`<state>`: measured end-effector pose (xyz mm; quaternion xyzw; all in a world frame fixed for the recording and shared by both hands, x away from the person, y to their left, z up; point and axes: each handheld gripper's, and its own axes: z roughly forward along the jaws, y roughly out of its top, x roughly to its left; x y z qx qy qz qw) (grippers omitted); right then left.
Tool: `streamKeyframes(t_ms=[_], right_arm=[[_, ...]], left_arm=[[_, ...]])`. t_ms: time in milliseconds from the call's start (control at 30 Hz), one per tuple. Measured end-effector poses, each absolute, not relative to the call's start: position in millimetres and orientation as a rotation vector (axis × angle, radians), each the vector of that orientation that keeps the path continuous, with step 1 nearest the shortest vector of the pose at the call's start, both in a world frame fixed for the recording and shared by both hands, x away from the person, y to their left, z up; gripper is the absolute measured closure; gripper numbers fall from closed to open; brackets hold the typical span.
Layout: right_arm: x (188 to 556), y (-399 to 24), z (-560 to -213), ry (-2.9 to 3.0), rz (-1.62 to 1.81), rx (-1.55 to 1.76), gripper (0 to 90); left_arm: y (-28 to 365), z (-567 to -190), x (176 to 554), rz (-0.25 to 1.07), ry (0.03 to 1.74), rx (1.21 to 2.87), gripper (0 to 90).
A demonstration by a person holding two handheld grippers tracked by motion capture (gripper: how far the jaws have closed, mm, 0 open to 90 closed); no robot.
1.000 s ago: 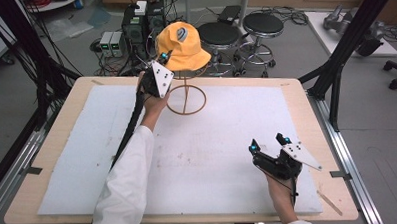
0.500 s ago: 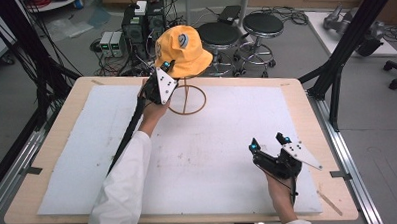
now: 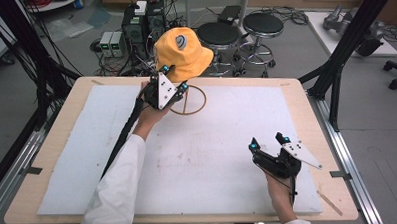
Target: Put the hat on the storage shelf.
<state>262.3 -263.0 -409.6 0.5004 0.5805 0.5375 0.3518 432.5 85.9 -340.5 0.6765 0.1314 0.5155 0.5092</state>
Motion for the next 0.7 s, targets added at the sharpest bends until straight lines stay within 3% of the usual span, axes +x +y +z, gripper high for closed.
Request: streamKeyframes(t_ms=[267, 700], right_arm=[[261.4, -262.7, -409.1, 1.5, 1.393, 1.295, 11.1], [261.1, -265.0, -409.2, 1.475, 1.391, 1.304, 11.1]], left_arm=[[90.2, -329.0, 419.1, 1.094, 0.223, 1.621, 31.4], [113.1, -302.9, 401.5, 0.99, 0.348, 1.47, 27.6]])
